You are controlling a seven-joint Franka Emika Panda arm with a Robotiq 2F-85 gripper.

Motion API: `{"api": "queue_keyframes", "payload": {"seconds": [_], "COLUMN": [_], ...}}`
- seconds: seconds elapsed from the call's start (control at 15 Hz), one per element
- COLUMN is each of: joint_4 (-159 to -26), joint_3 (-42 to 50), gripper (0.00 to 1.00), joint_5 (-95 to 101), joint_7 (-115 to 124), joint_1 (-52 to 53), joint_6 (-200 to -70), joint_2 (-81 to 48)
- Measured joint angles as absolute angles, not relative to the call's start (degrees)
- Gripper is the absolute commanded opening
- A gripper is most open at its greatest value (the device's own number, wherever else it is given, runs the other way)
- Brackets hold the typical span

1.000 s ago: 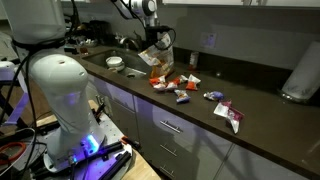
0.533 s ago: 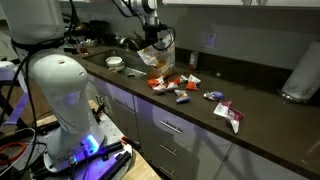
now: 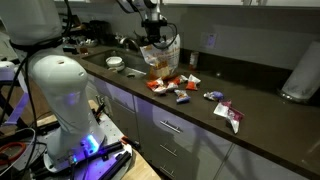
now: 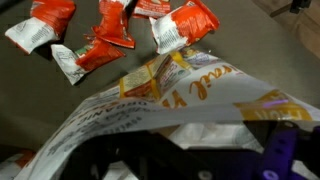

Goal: Remove two small packets from the pack on the countertop

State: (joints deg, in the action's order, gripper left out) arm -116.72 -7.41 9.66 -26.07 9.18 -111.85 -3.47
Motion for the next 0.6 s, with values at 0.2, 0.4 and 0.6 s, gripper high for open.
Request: {"api": "queue_keyframes", "payload": {"seconds": [0.2,0.4,0.6], "joint_4": [-117.6,-118.9,-119.5], "joint_3": [-7.0,-6.7,-6.4], "gripper": [1.00,1.00,1.00], "joint_5": [9.4,9.2,7.9], "joint_7": [-23.7,-23.2,-23.2], "joint_1": [9.0,9.0,9.0], "joint_6": [-110.9,-111.3,-111.4], "joint_2": [-2.2,-0.5,1.2]}}
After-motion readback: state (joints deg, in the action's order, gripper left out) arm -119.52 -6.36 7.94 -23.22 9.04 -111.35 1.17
